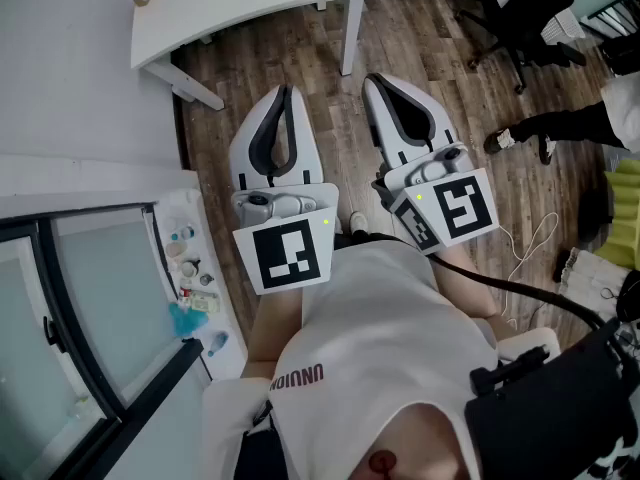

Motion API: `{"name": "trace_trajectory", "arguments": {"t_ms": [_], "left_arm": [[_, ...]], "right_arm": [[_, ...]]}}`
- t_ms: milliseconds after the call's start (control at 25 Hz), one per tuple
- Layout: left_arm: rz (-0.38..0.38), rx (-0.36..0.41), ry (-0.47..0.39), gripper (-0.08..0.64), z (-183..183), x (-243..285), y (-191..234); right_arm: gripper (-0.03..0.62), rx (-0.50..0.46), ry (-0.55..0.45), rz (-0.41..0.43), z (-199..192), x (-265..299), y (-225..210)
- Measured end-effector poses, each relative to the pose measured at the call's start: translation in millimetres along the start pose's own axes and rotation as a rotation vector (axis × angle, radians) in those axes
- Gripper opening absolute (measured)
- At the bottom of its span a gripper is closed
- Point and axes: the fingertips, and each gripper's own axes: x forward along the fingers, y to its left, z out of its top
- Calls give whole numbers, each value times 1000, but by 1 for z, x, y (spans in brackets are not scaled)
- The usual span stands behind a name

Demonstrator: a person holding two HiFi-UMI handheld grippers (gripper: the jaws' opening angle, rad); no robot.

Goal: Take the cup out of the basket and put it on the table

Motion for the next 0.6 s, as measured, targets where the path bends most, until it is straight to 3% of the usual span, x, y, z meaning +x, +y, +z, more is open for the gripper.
{"name": "trace_trajectory", "arguments": {"t_ms": [600], "left_arm": [[40, -22, 21, 12, -4, -8, 13]], "right_arm": [[18, 47, -5, -13, -5, -1, 3]]}}
